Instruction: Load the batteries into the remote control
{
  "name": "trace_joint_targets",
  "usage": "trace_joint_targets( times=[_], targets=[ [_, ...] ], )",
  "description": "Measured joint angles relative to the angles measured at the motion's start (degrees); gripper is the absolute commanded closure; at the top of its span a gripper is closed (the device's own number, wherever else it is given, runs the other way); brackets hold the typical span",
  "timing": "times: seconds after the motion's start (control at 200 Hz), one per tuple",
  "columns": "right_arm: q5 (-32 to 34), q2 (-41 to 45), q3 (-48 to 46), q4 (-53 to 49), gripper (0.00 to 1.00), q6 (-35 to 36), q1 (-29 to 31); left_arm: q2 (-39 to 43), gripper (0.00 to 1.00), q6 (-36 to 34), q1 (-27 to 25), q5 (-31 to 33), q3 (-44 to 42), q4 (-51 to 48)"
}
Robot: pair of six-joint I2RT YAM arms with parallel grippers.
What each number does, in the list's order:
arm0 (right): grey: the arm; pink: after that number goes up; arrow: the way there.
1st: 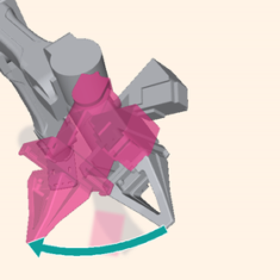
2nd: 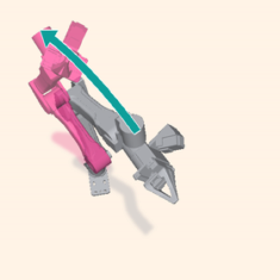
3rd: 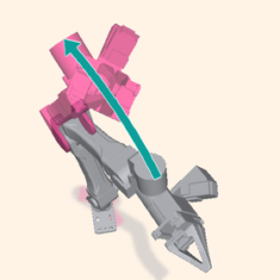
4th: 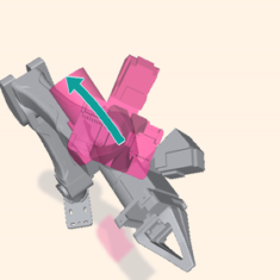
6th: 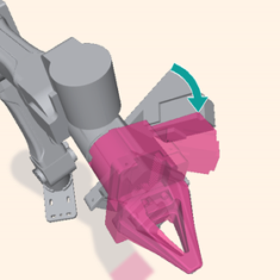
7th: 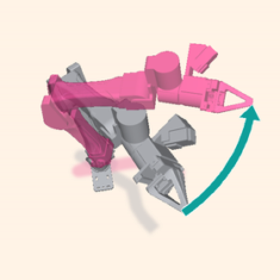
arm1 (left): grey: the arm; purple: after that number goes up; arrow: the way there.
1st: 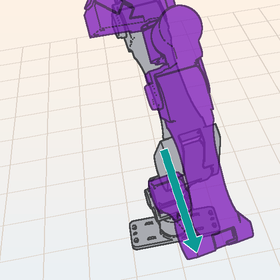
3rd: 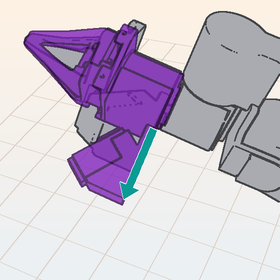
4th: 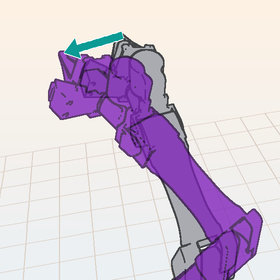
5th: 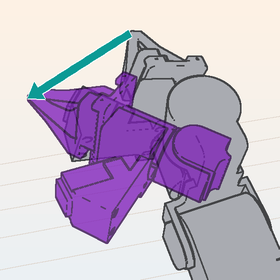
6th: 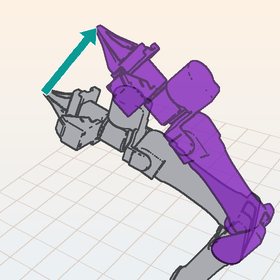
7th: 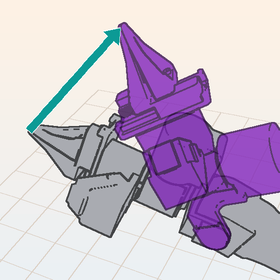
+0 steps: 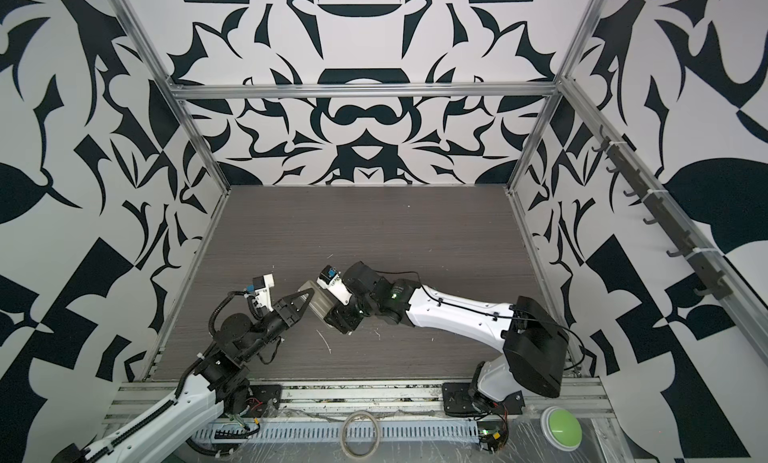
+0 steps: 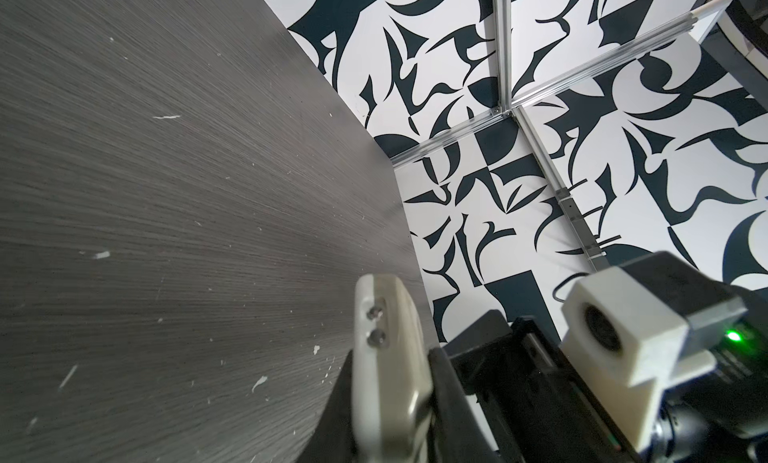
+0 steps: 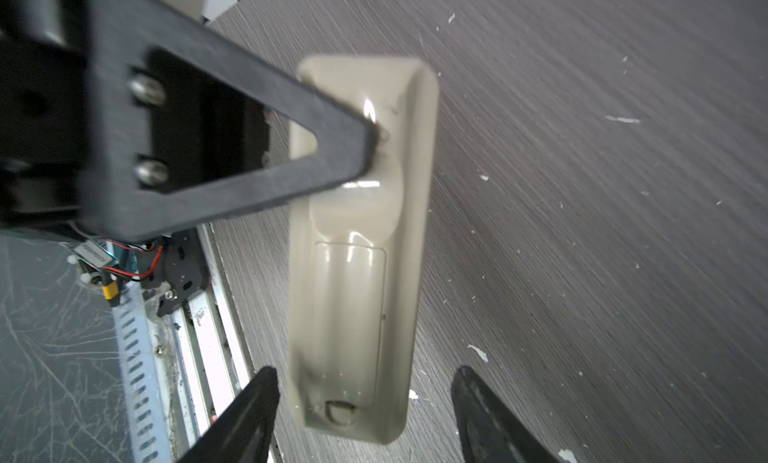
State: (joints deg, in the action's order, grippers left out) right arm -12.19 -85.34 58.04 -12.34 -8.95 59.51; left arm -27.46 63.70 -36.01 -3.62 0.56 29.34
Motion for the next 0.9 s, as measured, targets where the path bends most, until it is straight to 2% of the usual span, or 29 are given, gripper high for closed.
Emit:
trace_joint_targets(
  times=[0.295, 0.685, 0.9],
  targets=[
    [0.4, -1.2, 0.0, 0.3, 0.34, -0.1, 0.6, 0.1, 1.0, 0.0, 0.0, 0.8, 0.0, -0.6],
    [3.4, -3.5, 0.0, 0.3, 0.35, 0.2, 2.9, 0.1, 1.0, 0.5, 0.0, 0.9, 0.0, -1.0],
    [4.5, -3.5, 0.0, 0.5, 0.53, 0.1, 3.1, 0.1, 1.0, 0.7, 0.0, 1.1, 0.0, -0.9]
  ],
)
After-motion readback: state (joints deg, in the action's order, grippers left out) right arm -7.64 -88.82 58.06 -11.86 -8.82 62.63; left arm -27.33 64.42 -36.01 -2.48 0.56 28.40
